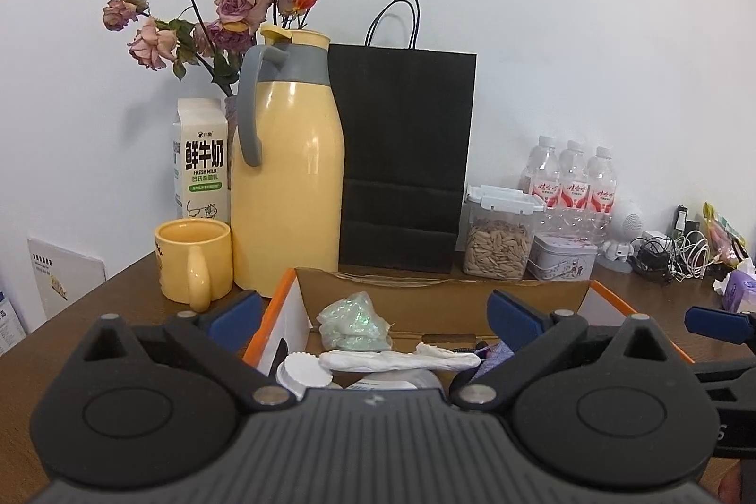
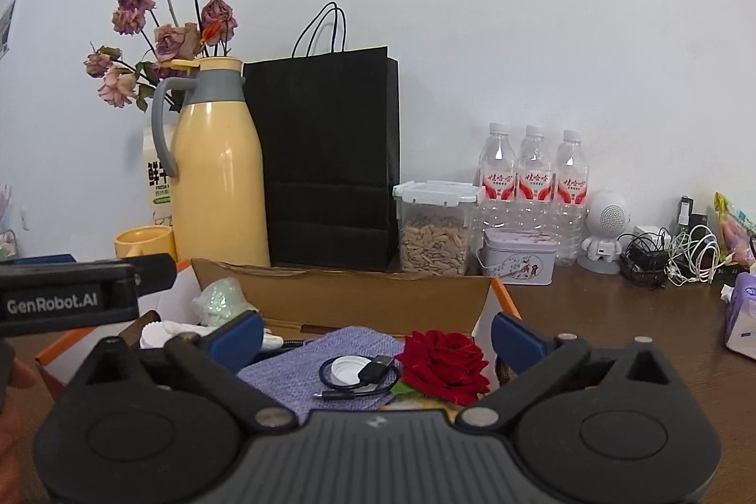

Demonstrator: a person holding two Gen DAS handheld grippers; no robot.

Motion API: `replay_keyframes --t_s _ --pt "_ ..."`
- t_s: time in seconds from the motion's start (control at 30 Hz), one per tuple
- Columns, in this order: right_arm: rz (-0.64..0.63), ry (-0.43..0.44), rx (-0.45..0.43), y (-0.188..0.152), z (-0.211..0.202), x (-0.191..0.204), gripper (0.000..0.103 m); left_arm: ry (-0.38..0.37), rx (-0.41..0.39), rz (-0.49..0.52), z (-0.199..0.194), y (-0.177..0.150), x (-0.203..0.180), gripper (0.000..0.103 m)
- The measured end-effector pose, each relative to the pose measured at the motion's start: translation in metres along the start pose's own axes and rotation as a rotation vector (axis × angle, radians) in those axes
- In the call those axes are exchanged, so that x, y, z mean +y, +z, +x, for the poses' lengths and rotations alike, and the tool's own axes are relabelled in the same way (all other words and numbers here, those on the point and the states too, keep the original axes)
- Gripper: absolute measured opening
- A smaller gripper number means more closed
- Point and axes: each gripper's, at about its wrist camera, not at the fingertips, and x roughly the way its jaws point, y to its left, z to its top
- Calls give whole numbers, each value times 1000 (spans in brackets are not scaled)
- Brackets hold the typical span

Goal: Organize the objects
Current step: 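Carry the cap into the box with the left tool while the right tool drops the cable in, then move both tools back toward the remaining caps and second black cable on the table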

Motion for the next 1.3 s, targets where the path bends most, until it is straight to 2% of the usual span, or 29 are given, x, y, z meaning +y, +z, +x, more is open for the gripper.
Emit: replay_keyframes --t_s 0.5,0.6,0.73,0.9,1.13,1.3 --pt "-40 18 -33 -11 -43 -4 103 -70 -18 44 -37 -10 8 103" --pt "-49 23 -5 -17 -50 -6 103 -117 -11 48 -46 -16 11 103" --pt "-59 37 29 -26 -61 -7 103 -122 2 66 -56 -21 11 103" --pt "-81 51 54 -37 -77 -8 103 -124 41 84 -69 -33 14 103" --pt "-133 76 171 -63 -85 -5 103 -114 144 74 -75 -55 25 103" --pt "-141 107 209 -70 -84 -1 103 -89 200 52 -75 -65 32 103"
